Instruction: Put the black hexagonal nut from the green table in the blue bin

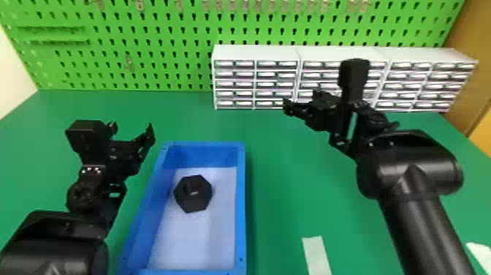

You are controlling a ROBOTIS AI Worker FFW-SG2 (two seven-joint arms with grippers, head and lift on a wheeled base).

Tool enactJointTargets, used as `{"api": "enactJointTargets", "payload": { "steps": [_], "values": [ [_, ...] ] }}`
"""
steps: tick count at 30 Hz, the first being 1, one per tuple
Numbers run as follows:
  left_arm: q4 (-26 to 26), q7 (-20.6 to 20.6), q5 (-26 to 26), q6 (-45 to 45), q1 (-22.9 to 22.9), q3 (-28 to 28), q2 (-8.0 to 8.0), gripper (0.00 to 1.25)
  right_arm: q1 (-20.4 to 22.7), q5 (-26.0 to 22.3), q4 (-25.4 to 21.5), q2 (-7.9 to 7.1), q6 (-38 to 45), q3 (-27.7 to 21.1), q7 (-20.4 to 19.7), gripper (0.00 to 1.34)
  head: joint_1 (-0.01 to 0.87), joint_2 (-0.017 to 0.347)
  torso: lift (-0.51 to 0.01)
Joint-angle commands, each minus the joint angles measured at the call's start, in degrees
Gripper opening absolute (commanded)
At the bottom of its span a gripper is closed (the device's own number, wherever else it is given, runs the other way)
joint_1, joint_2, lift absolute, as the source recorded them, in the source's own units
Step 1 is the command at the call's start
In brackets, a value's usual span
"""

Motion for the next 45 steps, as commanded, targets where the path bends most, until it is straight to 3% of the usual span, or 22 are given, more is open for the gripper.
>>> {"api": "enactJointTargets", "payload": {
  "steps": [1,10,27,45],
  "values": [
    [-0.09,0.05,0.19,0.00,-0.02,0.19,-0.08,0.80,2.52,-0.86,-0.23,0.74,-4.14,-2.51,-2.52,1.02,0.686,0.052,-0.097],
    [-0.18,0.05,0.37,-0.18,-0.37,0.27,-0.17,0.80,5.95,-0.69,-0.23,1.58,-10.30,-4.97,-7.36,1.02,0.686,0.052,-0.097],
    [-0.18,0.05,1.60,-0.70,-0.64,0.01,-0.87,0.80,11.22,0.81,-0.23,1.58,-20.05,-6.90,-15.00,1.02,0.686,0.052,-0.097],
    [-0.27,0.05,1.68,-0.70,-0.37,-0.43,-0.96,0.80,14.91,1.69,-0.05,1.58,-23.22,-7.34,-18.87,1.02,0.686,0.052,-0.097]
  ]
}}
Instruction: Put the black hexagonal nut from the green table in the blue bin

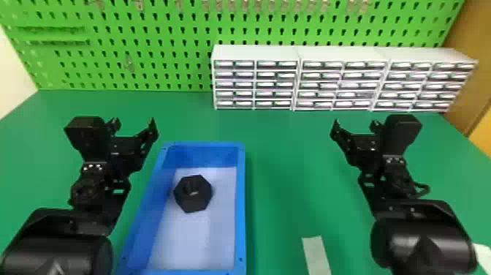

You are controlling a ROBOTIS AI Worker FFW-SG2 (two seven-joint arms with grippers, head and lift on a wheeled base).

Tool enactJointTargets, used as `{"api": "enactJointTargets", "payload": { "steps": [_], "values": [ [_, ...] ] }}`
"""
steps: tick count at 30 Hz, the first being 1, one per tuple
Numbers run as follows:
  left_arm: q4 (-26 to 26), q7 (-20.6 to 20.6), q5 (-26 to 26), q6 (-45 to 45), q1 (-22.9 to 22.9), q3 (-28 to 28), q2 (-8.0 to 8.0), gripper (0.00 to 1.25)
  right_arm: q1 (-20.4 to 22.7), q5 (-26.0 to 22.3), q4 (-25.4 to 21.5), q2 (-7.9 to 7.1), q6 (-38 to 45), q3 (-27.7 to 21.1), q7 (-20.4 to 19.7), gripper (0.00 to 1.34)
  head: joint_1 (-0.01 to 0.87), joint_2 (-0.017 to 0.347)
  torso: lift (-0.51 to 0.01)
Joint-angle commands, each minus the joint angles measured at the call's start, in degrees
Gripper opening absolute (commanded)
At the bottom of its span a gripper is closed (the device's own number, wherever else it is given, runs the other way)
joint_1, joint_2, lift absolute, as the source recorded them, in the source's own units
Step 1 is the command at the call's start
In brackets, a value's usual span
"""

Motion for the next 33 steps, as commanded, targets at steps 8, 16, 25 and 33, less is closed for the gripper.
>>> {"api": "enactJointTargets", "payload": {
  "steps": [8,16,25,33],
  "values": [
    [0.07,0.00,0.09,0.00,0.10,-0.04,-0.06,0.80,1.03,0.03,0.12,0.05,-0.01,-0.14,-0.25,1.02,0.686,0.052,-0.097],
    [0.07,0.00,0.09,0.00,0.19,-0.04,0.02,0.80,1.55,-0.23,0.91,0.05,-3.08,-0.05,-0.96,1.02,0.686,0.052,-0.097],
    [0.07,0.00,0.27,-0.35,0.28,0.14,-0.06,0.80,1.55,-0.32,1.00,0.05,-3.52,0.39,-1.49,1.02,0.686,0.052,-0.097],
    [0.07,0.09,0.18,-0.35,0.28,0.05,-0.15,0.80,1.38,0.21,1.09,0.05,-3.44,0.65,-1.57,1.02,0.686,0.052,-0.097]
  ]
}}
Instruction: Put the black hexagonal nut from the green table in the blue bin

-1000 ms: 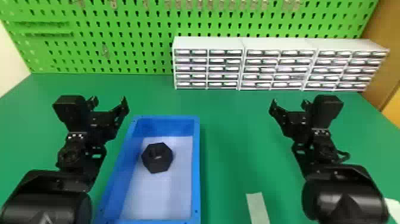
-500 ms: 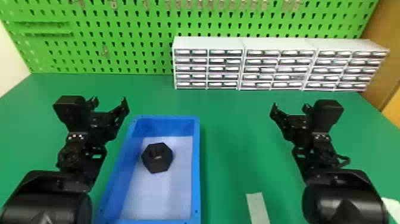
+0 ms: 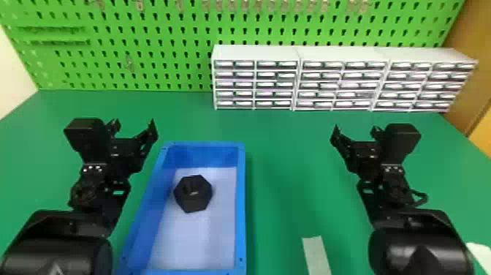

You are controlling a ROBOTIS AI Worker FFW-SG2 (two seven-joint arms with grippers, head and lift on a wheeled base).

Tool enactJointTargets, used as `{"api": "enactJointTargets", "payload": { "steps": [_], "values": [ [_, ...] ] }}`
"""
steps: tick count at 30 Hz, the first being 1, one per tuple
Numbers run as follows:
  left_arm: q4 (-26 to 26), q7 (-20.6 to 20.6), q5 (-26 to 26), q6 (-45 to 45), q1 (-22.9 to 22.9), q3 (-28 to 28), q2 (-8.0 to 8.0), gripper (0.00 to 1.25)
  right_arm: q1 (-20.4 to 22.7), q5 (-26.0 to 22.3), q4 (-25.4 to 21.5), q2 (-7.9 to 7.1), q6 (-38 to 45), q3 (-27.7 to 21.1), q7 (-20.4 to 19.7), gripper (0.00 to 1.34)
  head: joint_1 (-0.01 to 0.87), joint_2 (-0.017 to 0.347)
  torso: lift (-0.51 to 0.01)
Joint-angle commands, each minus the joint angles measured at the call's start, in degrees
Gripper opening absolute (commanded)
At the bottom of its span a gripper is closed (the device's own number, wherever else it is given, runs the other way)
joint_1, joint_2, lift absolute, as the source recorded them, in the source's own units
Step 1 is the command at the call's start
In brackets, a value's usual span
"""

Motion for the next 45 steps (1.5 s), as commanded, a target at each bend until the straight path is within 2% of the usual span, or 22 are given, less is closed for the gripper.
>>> {"api": "enactJointTargets", "payload": {
  "steps": [1,45],
  "values": [
    [0.00,0.08,-0.10,0.00,0.00,-0.03,-0.04,0.80,-0.06,-0.03,0.05,0.05,0.09,0.09,-0.01,1.02,0.686,0.052,-0.097],
    [0.00,0.17,0.16,0.08,0.00,-0.03,-0.04,0.80,-0.24,-0.38,0.05,0.05,0.35,0.53,-0.01,1.03,0.686,0.052,-0.097]
  ]
}}
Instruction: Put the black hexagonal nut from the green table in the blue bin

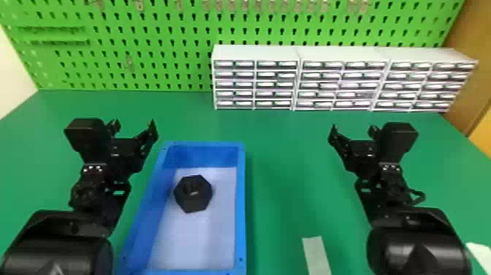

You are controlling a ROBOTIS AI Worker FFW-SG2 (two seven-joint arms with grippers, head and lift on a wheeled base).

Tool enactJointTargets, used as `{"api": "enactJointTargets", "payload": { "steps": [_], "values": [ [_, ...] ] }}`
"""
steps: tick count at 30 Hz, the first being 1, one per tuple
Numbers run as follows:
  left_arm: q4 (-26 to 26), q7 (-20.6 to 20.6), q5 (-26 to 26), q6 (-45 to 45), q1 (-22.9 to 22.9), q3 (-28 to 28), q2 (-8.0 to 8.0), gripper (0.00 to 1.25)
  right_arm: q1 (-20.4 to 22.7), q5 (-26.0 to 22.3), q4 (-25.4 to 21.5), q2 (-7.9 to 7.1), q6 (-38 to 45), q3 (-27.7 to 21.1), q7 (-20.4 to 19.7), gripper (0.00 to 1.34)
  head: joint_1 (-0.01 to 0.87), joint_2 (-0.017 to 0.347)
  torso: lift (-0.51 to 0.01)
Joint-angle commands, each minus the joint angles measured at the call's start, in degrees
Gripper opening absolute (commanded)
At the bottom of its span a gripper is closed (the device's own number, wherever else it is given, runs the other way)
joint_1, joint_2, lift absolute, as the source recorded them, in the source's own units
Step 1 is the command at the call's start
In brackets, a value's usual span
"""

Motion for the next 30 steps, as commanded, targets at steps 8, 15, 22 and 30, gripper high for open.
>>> {"api": "enactJointTargets", "payload": {
  "steps": [8,15,22,30],
  "values": [
    [0.00,0.00,0.00,0.00,0.00,0.00,0.00,0.80,0.00,0.00,0.02,0.05,-0.01,0.09,0.09,1.03,0.686,0.052,-0.097],
    [0.00,0.00,0.00,0.00,-0.09,-0.09,0.00,0.80,0.00,0.00,0.02,0.05,-0.01,0.18,0.00,1.03,0.686,0.052,-0.097],
    [0.00,0.00,0.00,0.00,-0.09,-0.09,0.00,0.81,0.00,0.00,0.02,0.05,-0.01,0.27,0.00,1.03,0.686,0.052,-0.097],
    [0.00,0.00,0.00,0.00,-0.09,-0.09,0.00,0.80,0.00,-0.18,0.02,0.05,-0.01,0.35,0.00,1.03,0.686,0.052,-0.097]
  ]
}}
